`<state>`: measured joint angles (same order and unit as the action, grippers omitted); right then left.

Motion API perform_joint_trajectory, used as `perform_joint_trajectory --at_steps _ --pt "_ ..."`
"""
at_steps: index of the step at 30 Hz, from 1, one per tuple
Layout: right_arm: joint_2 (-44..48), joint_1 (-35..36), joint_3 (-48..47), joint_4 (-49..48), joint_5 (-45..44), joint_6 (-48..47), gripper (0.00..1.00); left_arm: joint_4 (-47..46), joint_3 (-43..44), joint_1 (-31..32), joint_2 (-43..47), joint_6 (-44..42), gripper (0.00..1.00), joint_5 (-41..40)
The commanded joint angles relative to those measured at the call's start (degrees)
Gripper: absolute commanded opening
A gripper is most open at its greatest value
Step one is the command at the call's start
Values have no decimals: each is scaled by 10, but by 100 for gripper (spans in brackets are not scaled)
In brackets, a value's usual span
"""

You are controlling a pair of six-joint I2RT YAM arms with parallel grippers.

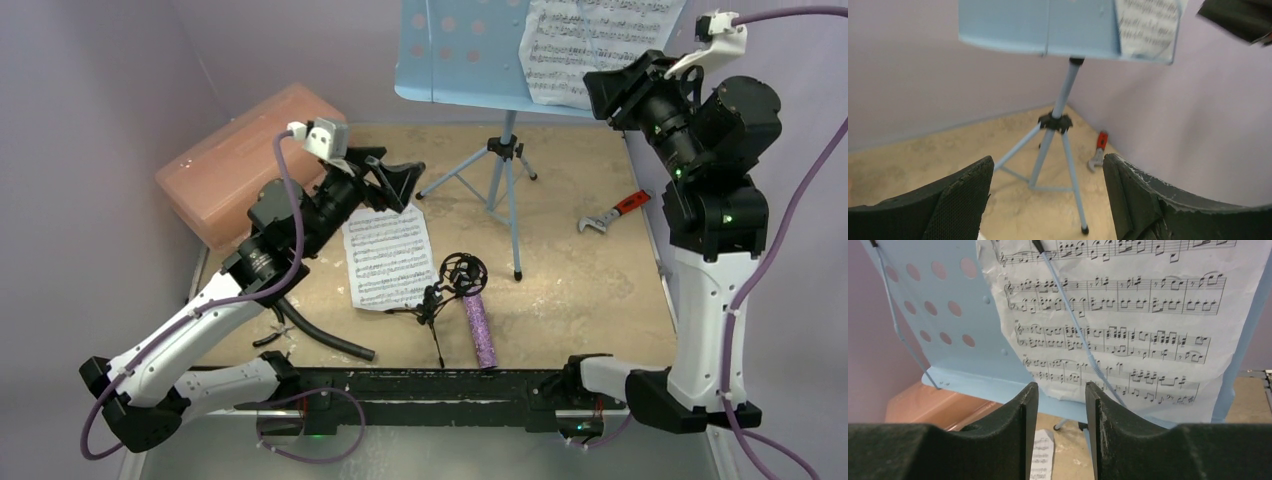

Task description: Set up the instrument practice props

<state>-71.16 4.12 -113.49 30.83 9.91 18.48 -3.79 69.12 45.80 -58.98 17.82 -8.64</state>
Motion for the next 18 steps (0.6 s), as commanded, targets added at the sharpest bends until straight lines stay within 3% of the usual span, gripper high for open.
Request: perform_joint_trajectory --at_steps 1,9,18 --pt "38 2 47 -55 45 27 44 87 -44 -1 17 41 80 -21" --pt "155 2 236 -165 146 90 48 148 -127 -1 26 82 86 -72" --pt "257 2 388 -141 204 103 56 186 -154 -3 -41 170 94 -109"
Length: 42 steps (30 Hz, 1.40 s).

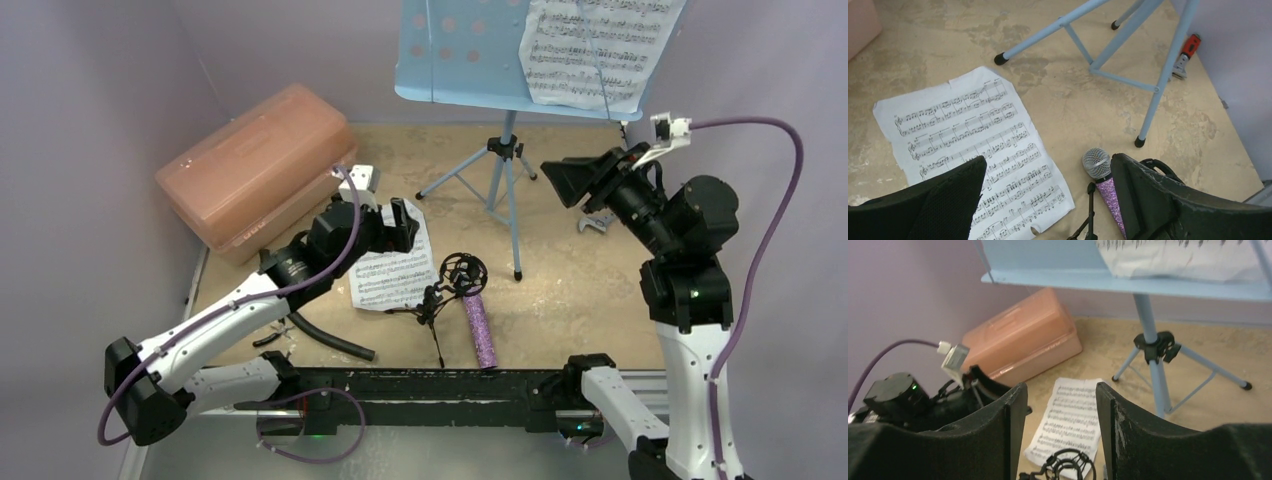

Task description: Set up the instrument practice props

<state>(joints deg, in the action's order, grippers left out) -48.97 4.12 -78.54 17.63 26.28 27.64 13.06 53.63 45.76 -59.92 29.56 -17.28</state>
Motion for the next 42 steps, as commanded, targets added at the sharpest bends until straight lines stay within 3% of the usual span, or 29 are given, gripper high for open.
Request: perform_joint_trajectory --at_steps 1,6,13,19,28,33,38,42 --pt "44 2 57 1 42 13 57 16 2 -4 -43 59 95 -12" --pt "68 2 94 44 49 14 59 -5 5 -23 -106 99 99 53" --pt "63 2 120 73 58 10 64 -81 -21 -135 -203 214 99 246" --pt "47 2 128 82 67 14 69 -98 -50 -191 -247 249 99 327" --pt "23 2 148 77 83 36 71 -119 -190 -316 -124 293 99 376" --pt "8 2 152 71 91 39 71 -47 -244 -377 -11 293 99 350" --pt "0 2 161 65 99 44 71 17 -274 -395 66 306 99 298" --pt "-8 2 157 60 101 48 72 26 -285 -396 73 317 99 278"
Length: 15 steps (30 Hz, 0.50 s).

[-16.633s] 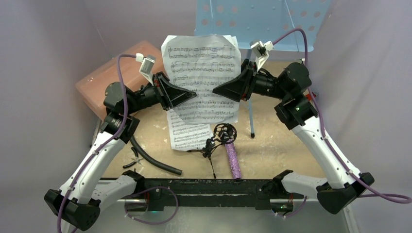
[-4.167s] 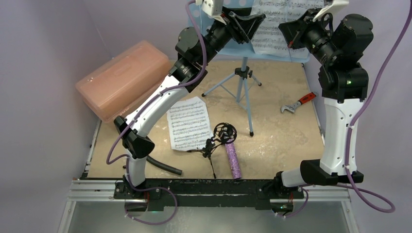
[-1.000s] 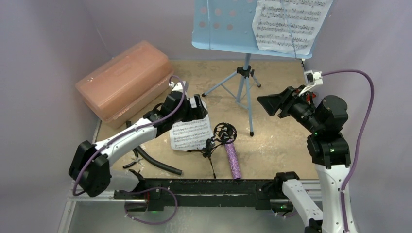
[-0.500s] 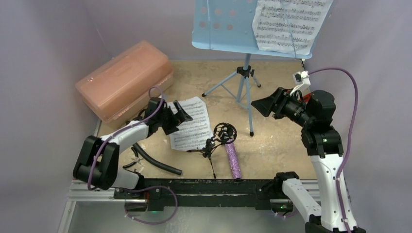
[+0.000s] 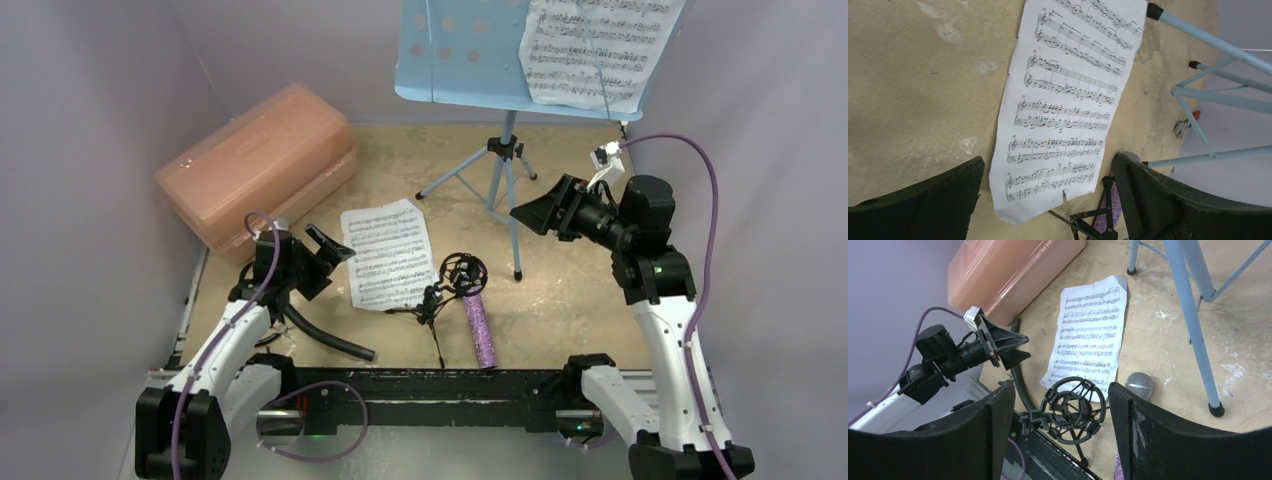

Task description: Set up the instrument practice props

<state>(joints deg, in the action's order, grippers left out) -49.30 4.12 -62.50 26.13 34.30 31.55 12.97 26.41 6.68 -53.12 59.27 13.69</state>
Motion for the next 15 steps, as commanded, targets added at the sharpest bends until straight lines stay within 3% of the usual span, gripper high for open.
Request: perform_joint_trajectory --at_steps 1,9,15 --pt "-6 2 -5 -25 21 7 72 18 -18 -5 -1 21 99 -30" --pt "-8 2 -8 -21 13 6 72 -62 -46 -5 -91 7 99 25" --pt "-12 2 -15 -18 8 4 72 -212 -111 -5 -102 52 98 83"
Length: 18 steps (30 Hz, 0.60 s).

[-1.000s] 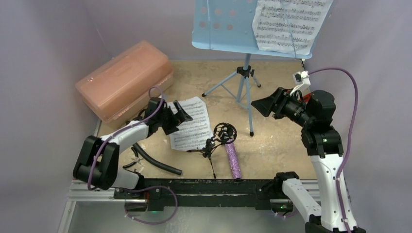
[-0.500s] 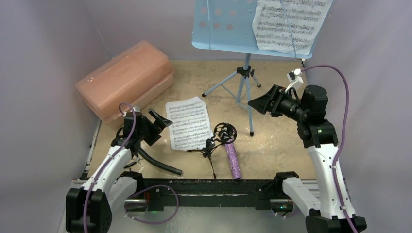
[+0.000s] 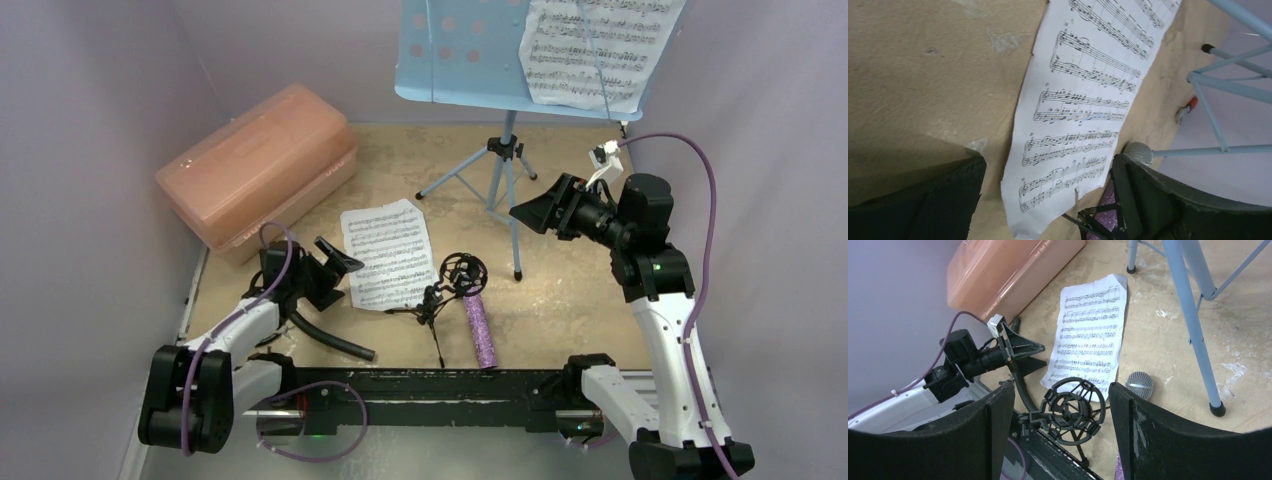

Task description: Set up the instrument practice props

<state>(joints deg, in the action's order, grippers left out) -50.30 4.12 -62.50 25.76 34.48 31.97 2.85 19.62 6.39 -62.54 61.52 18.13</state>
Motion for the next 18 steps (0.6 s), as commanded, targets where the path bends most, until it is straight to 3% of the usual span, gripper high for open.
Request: perform_joint_trajectory --at_steps 1,18 --pt "-2 2 -16 -15 6 -1 72 -133 -55 -2 -8 40 97 40" --pt "-1 2 -25 -11 5 -7 72 -362 -103 -1 -49 109 95 60"
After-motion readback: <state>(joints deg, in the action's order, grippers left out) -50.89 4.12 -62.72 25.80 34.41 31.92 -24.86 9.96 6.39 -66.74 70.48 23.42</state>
